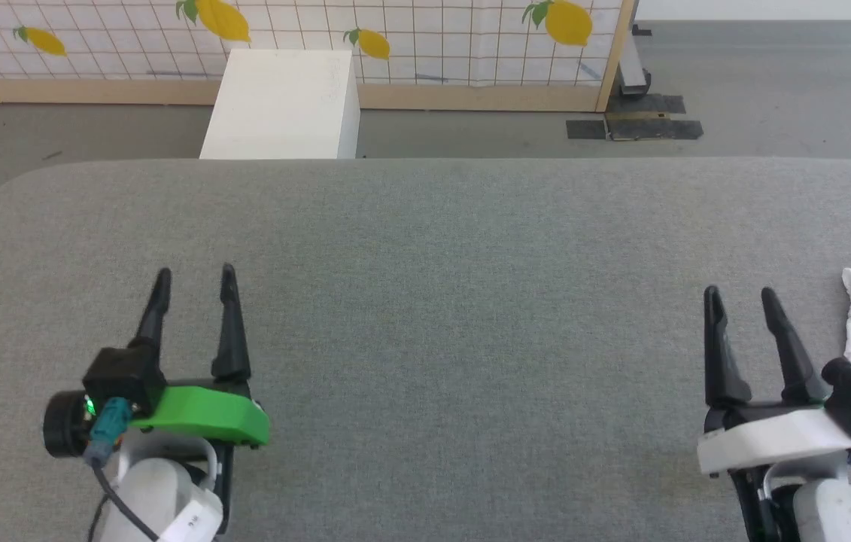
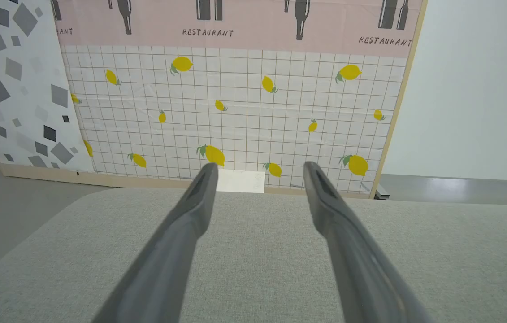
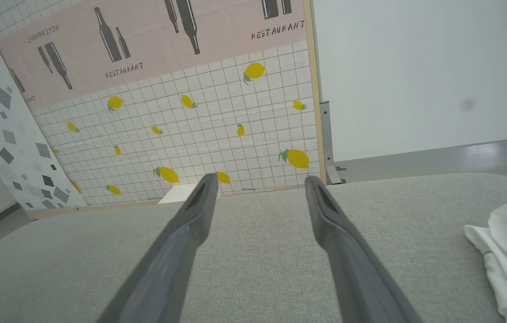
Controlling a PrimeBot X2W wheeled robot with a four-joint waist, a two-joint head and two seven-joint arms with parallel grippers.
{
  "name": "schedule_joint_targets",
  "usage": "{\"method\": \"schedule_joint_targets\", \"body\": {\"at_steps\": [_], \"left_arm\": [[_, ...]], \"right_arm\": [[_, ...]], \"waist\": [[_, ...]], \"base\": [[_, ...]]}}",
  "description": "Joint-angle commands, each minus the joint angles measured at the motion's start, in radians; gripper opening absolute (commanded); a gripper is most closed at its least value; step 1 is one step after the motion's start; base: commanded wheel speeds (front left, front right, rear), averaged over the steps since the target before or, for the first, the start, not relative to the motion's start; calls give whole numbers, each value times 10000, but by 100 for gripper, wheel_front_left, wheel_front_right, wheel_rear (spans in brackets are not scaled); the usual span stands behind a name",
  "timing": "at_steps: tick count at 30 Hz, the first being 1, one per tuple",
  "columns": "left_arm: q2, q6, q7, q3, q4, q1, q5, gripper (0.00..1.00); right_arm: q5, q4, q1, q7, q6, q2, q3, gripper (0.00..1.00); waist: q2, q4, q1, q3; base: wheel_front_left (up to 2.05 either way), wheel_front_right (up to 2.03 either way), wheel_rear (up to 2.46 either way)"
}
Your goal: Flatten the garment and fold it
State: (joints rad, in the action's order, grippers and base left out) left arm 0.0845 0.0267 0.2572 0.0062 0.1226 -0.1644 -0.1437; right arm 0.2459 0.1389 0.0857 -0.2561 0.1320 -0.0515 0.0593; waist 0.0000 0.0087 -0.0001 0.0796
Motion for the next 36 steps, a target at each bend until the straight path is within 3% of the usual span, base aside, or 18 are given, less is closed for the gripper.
{"method": "schedule_joint_targets", "body": {"at_steps": [1,18,19,36], "left_arm": [[-79,-1,45,-39,194,125,-14,100],[-262,-194,45,-120,1584,253,-613,100],[-224,-115,-2,-153,1591,192,-613,0],[-235,-127,-244,-161,1330,325,-425,0]], "right_arm": [[-34,56,-157,-54,-13,11,-56,100],[-164,370,-346,-56,-13,12,-684,100],[-138,351,-296,-2,0,4,-663,0],[-353,191,-347,241,1,5,-636,0]], "waist": [[0,-7,1,-34],[0,0,1,-230],[0,-2,1,-229],[0,-10,1,-291]], "base": [[0,0,0],[0,0,0],[0,0,0],[0,0,0]]}}
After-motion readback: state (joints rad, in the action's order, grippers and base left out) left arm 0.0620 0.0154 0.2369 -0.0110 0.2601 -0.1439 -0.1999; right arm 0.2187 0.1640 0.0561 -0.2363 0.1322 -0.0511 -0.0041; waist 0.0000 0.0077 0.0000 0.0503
